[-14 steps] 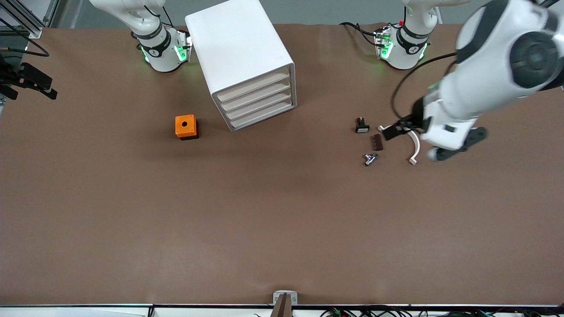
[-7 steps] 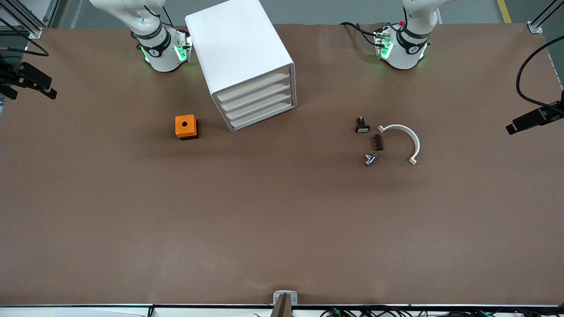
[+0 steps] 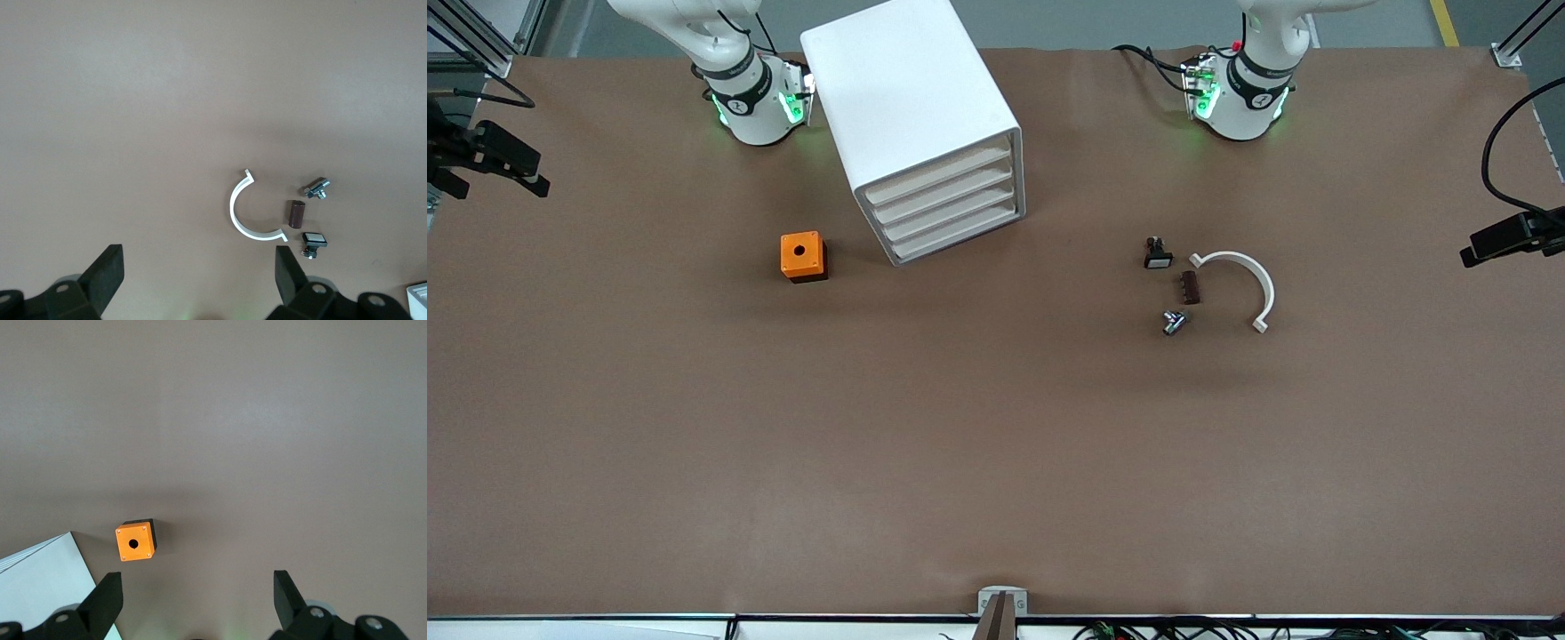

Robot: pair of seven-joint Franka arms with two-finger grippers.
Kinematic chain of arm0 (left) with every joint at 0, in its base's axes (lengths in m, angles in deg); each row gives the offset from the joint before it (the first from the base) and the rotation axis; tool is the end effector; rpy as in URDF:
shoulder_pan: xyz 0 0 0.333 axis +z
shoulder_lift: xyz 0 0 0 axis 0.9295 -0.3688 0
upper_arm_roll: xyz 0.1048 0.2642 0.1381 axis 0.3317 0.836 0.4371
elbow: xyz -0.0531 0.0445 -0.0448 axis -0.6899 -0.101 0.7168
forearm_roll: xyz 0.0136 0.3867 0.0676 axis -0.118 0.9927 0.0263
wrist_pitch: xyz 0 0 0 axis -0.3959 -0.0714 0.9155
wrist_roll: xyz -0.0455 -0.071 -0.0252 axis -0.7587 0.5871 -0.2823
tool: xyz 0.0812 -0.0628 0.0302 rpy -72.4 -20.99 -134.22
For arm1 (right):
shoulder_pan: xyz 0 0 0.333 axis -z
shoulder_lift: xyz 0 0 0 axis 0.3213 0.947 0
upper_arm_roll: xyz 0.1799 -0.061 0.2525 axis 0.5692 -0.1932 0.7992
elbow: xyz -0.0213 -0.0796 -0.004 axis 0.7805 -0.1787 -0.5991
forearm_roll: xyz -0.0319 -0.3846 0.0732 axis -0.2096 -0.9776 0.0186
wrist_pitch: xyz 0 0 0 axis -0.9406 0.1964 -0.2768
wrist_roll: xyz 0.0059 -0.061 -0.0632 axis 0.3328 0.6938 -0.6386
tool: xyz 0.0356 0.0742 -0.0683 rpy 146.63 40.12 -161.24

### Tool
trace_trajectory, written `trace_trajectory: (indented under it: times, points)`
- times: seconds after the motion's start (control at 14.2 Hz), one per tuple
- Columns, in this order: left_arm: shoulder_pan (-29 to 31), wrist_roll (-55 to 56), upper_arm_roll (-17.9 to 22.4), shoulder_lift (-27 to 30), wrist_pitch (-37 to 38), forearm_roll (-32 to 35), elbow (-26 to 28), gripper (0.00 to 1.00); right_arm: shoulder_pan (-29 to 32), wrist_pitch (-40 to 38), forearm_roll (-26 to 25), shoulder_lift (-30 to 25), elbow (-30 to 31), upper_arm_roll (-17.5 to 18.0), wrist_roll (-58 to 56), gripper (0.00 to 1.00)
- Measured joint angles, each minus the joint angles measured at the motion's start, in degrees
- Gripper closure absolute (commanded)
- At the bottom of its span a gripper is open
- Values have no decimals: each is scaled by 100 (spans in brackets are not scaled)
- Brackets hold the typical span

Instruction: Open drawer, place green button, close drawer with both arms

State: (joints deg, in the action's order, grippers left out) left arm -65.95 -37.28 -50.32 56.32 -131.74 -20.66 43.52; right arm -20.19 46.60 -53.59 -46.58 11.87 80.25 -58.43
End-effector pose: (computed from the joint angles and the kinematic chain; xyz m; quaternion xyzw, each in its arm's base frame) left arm 0.5825 0.0481 0.6177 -0.9974 -0.0605 0.0394 0.0007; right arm 0.4948 -0.0367 0.6506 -1.0000 -0.0055 0.0024 0.0014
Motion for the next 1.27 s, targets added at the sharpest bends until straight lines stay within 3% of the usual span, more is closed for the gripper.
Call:
trace_trajectory:
  times: [1.27]
  points:
    - [-125, -12, -117, 242, 288, 0, 14, 0, 55, 24, 78, -4, 38, -26, 395, 0]
